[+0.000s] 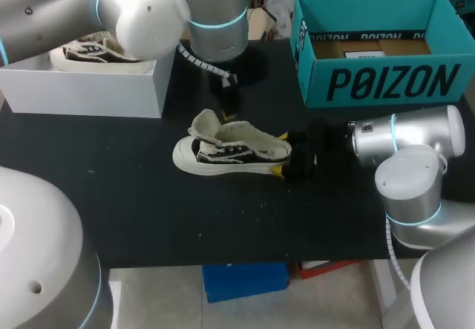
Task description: Take the shoe out of the shoebox, open the shoe tongue, remove and reinsert the insole, then place the shoe into the shoebox
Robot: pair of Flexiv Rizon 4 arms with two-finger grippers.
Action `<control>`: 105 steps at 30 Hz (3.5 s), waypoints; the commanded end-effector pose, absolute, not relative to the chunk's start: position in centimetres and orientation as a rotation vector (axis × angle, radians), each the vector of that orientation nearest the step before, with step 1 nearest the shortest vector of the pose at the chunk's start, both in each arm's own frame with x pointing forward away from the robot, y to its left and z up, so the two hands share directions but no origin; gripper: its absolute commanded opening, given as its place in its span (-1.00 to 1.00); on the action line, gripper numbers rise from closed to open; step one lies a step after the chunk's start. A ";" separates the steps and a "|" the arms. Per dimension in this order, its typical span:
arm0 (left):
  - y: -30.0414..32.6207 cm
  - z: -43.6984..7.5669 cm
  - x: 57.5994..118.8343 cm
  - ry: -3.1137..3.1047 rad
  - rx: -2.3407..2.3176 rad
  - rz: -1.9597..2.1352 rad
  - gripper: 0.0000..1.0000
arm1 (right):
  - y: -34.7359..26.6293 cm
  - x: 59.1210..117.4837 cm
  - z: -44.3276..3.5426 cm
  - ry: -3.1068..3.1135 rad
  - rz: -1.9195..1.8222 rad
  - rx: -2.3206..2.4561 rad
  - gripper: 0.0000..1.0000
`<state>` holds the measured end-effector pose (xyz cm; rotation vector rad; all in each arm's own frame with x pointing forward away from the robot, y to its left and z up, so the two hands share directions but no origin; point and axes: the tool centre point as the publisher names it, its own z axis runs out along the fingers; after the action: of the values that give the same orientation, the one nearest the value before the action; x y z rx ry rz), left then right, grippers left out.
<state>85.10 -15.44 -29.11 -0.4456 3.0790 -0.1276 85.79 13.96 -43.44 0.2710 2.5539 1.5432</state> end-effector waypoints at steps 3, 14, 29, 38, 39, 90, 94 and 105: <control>-15.7 -29.3 85.7 3.223 -0.171 -0.213 -1.00 | 13.9 85.9 -43.5 2.555 1.543 0.272 -1.00; -16.7 -29.7 86.1 3.258 -0.035 -0.182 -1.00 | 13.9 85.9 -43.5 2.555 1.543 0.272 -1.00; -17.3 -31.6 87.6 3.344 0.091 -0.353 -1.00 | 13.9 85.9 -43.5 2.555 1.543 0.272 -1.00; -18.3 -32.1 87.9 3.378 0.173 -0.324 -1.00 | 13.9 85.9 -43.5 2.555 1.543 0.272 -1.00; -18.4 -32.2 87.9 3.384 0.180 -0.323 -1.00 | 13.9 85.9 -43.5 2.555 1.543 0.272 -1.00; -19.3 -37.0 85.2 3.461 0.382 -0.293 -1.00 | 13.9 85.9 -43.5 2.555 1.543 0.272 -1.00; -19.4 -37.2 85.2 3.455 0.404 -0.264 -1.00 | 13.9 85.9 -43.5 2.555 1.543 0.272 -1.00; -19.1 -38.9 84.4 3.488 0.390 -0.240 -1.00 | 13.9 85.9 -43.5 2.555 1.543 0.272 -1.00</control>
<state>84.28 -18.89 -38.28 0.3910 3.4835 -0.2393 85.80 13.95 -43.43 0.2709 2.5539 1.5433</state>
